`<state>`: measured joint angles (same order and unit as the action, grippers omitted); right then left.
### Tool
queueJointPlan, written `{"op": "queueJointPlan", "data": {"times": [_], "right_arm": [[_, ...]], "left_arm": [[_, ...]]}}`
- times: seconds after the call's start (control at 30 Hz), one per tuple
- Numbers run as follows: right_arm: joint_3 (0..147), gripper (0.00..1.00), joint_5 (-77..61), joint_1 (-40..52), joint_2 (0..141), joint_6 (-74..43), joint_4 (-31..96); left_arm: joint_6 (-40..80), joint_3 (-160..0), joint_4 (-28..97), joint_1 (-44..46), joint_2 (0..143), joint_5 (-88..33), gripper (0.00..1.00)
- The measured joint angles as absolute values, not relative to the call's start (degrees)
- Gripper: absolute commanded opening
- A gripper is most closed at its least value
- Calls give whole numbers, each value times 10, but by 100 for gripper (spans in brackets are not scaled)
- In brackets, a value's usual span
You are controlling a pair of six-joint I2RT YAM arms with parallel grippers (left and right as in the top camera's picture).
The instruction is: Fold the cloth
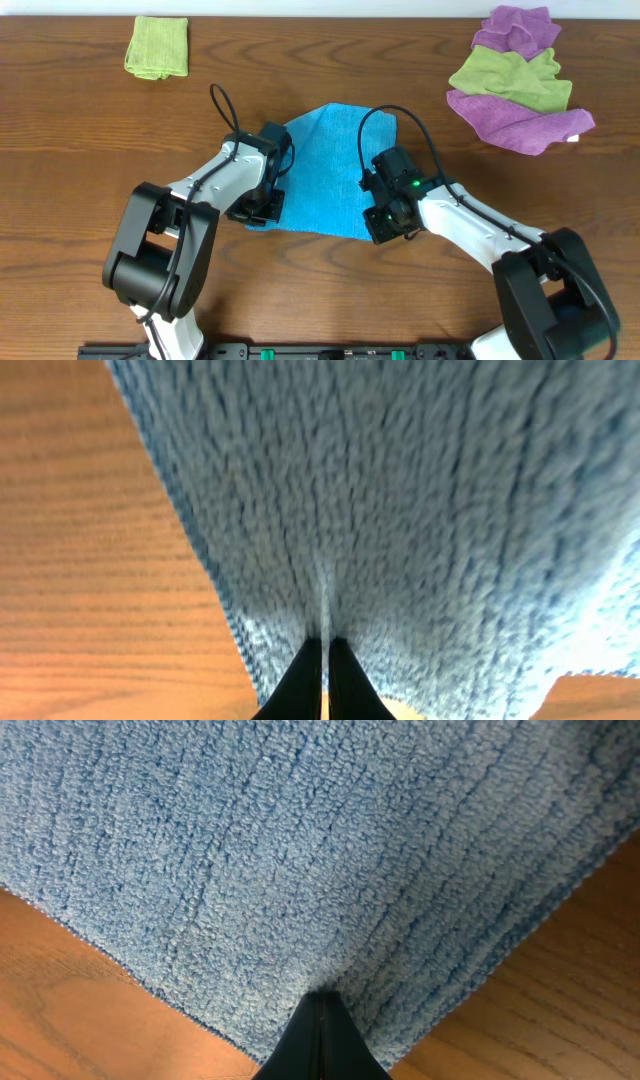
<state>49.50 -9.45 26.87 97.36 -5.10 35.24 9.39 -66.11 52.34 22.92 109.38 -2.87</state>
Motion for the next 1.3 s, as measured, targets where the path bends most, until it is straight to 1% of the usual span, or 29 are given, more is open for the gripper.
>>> {"op": "queueJointPlan", "data": {"times": [0.33, 0.43, 0.57, 0.73, 0.9, 0.93, 0.97, 1.0, 1.03, 1.07, 1.1, 1.13, 1.17, 1.3], "right_arm": [[480, 1, -100, 270, 954, -55, 368], [466, 1, -98, 270, 936, -55, 380], [459, 1, -89, 270, 888, -57, 380], [459, 2, -77, 270, 814, -64, 371], [459, 2, -74, 270, 771, -79, 367], [459, 4, -74, 270, 765, -82, 368], [459, 10, -74, 270, 757, -86, 368], [459, 19, -73, 270, 749, -90, 369], [459, 21, -72, 270, 740, -91, 370], [459, 21, -73, 270, 734, -95, 371], [459, 21, -72, 270, 728, -98, 372], [459, 21, -72, 270, 721, -99, 373], [459, 22, -72, 270, 717, -100, 374], [459, 22, -72, 270, 695, -105, 376]], "left_arm": [[107, -660, 527, 229, 1088, -30, 6], [108, -659, 527, 229, 1056, -30, 6], [109, -659, 517, 229, 974, -30, 6], [109, -659, 458, 229, 892, -30, 6], [110, -659, 397, 229, 899, -32, 6], [110, -659, 388, 229, 904, -37, 6], [113, -659, 377, 229, 910, -47, 22], [117, -659, 365, 229, 917, -58, 55], [124, -659, 359, 229, 922, -67, 67], [138, -659, 354, 229, 929, -76, 69], [150, -659, 351, 229, 934, -83, 76], [164, -659, 346, 229, 941, -91, 89], [167, -659, 343, 229, 944, -100, 95], [195, -659, 325, 229, 973, -155, 95]]}}
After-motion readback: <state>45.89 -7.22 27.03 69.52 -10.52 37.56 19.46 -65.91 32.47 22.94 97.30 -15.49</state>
